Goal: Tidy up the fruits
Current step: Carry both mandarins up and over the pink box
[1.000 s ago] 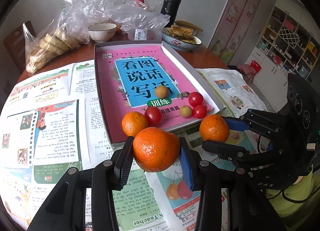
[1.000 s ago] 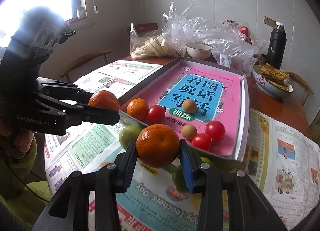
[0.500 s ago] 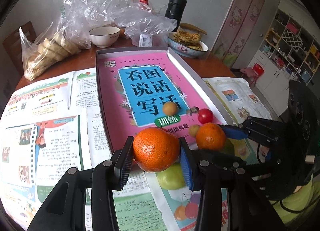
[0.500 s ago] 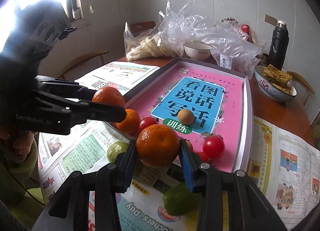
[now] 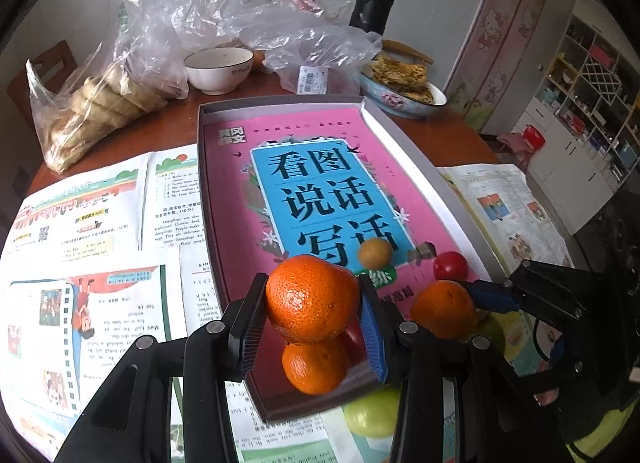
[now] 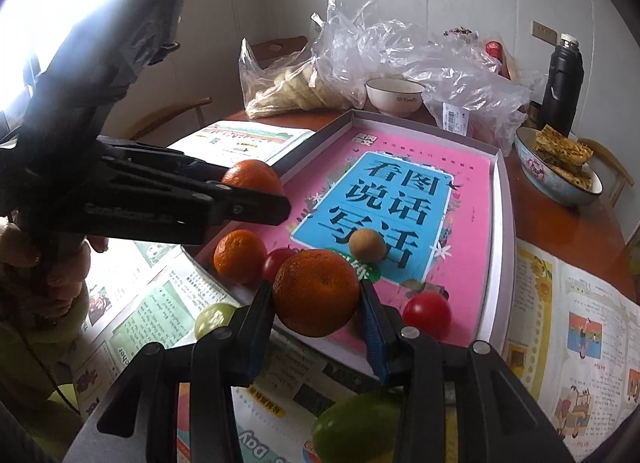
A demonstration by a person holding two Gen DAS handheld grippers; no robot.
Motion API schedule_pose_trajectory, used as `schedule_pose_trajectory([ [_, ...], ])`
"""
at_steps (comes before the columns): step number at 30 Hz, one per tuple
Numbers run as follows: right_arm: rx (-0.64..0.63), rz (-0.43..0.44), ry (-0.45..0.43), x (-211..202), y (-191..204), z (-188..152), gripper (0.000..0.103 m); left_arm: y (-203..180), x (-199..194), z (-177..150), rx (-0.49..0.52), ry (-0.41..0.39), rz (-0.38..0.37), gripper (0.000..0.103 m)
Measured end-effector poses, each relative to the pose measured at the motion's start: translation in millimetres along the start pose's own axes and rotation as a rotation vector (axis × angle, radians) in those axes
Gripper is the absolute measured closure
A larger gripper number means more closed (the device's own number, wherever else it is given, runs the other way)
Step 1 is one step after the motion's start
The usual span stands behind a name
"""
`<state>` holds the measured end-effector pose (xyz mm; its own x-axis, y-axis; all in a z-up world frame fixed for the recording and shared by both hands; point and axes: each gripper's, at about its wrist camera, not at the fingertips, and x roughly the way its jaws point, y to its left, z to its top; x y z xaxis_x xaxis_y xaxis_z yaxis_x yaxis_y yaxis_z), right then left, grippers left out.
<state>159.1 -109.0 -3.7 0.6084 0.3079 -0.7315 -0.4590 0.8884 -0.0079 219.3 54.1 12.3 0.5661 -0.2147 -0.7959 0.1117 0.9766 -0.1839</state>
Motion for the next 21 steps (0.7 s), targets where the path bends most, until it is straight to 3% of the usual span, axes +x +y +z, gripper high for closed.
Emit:
schedule_pose_trajectory([
  [4,0.002,-0.001,0.0,5.6,-2.7,5.7,0.061,4.8,9.3,5.8,-0.011,0.001,0.031,0.059],
  [21,0.028,-0.016,0.054,31.4,-15.0,11.6,0.061,10.6,28.0,5.9,-0.029,0.037,0.019,0.059],
])
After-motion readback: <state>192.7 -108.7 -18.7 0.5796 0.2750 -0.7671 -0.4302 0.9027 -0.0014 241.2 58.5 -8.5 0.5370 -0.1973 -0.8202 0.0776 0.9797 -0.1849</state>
